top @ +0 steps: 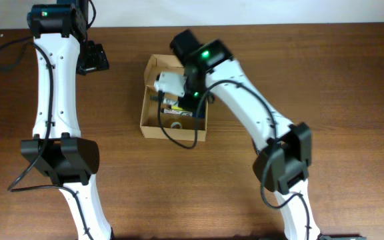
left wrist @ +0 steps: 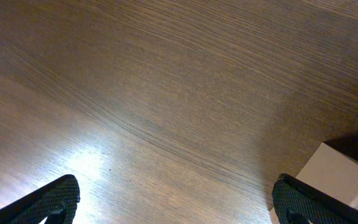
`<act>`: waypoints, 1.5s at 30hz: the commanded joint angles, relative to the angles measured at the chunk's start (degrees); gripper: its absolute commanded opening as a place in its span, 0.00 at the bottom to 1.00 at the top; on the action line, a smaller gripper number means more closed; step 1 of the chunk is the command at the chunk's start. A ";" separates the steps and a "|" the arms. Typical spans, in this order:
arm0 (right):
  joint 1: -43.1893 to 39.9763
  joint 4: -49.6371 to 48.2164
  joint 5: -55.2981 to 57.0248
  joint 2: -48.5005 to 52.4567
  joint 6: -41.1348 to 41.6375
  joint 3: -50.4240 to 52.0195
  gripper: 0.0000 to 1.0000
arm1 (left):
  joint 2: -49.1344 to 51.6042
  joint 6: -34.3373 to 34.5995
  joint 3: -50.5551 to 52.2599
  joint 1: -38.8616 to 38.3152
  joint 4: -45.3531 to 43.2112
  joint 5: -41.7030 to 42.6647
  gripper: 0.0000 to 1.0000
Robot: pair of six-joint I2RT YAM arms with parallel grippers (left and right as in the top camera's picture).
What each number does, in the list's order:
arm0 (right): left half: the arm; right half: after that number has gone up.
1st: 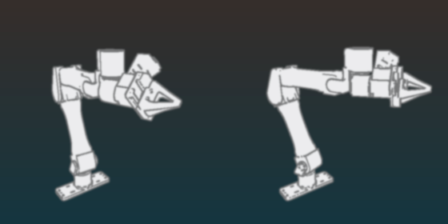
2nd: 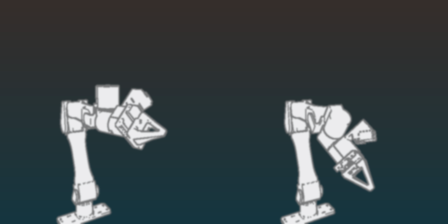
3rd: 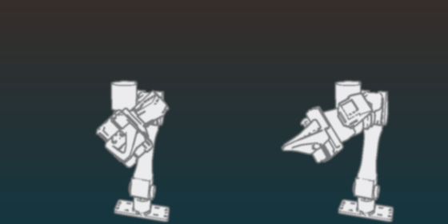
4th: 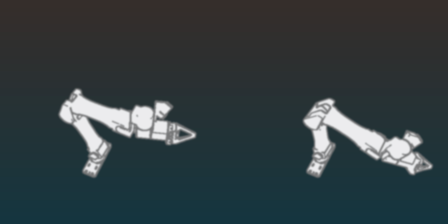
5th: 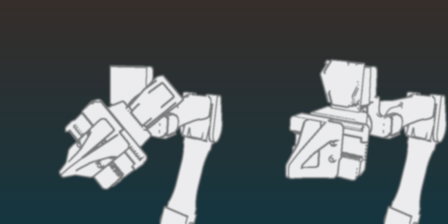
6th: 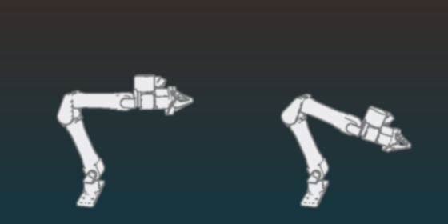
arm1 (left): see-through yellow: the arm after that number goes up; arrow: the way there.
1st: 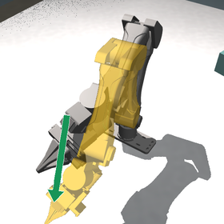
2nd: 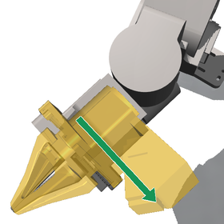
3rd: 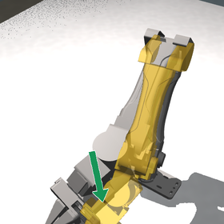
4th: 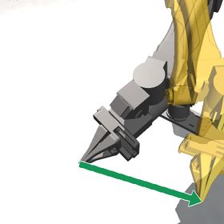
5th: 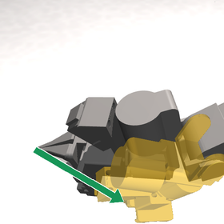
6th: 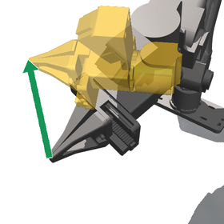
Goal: Pack container
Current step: 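Carry the black marker into the box and release it, then move the right gripper to the clear pen and grasp it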
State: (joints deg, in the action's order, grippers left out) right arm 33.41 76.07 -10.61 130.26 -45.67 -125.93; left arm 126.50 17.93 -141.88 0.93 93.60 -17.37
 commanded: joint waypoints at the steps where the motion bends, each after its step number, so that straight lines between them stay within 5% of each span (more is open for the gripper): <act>1: 0.26 -2.14 0.79 1.44 -2.34 3.58 0.04 | -0.20 -0.26 0.31 -0.02 -0.11 0.02 1.00; 12: 0.37 -10.99 0.79 2.67 -0.26 12.87 0.04 | -0.20 -0.26 0.31 -0.02 -0.13 0.02 1.00; 15: 0.33 -11.15 0.76 2.10 4.15 11.39 0.35 | -0.20 -0.26 0.31 -0.02 -0.11 0.02 1.00; 20: 0.39 -6.40 1.33 0.04 9.79 3.15 0.43 | -0.20 -0.26 0.31 -0.02 -0.11 0.02 1.00; 27: 0.20 2.75 13.33 -2.29 29.07 -19.19 0.38 | -0.20 -0.26 0.31 -0.02 -0.13 0.02 1.00; 32: -1.53 10.23 16.72 -2.40 33.94 -29.79 0.39 | -0.20 -0.26 0.31 -0.02 -0.11 0.02 1.00; 39: -11.10 17.00 16.00 -2.54 41.38 -25.59 0.34 | -0.20 -0.26 0.31 -0.02 -0.11 0.02 1.00; 45: -21.84 16.90 2.58 -2.64 41.48 -14.62 0.34 | -0.20 -0.26 0.31 -0.02 -0.11 0.02 1.00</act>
State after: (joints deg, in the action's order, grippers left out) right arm 15.14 92.79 -0.84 126.98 -6.07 -144.94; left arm 126.50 17.93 -141.88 0.93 93.58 -17.37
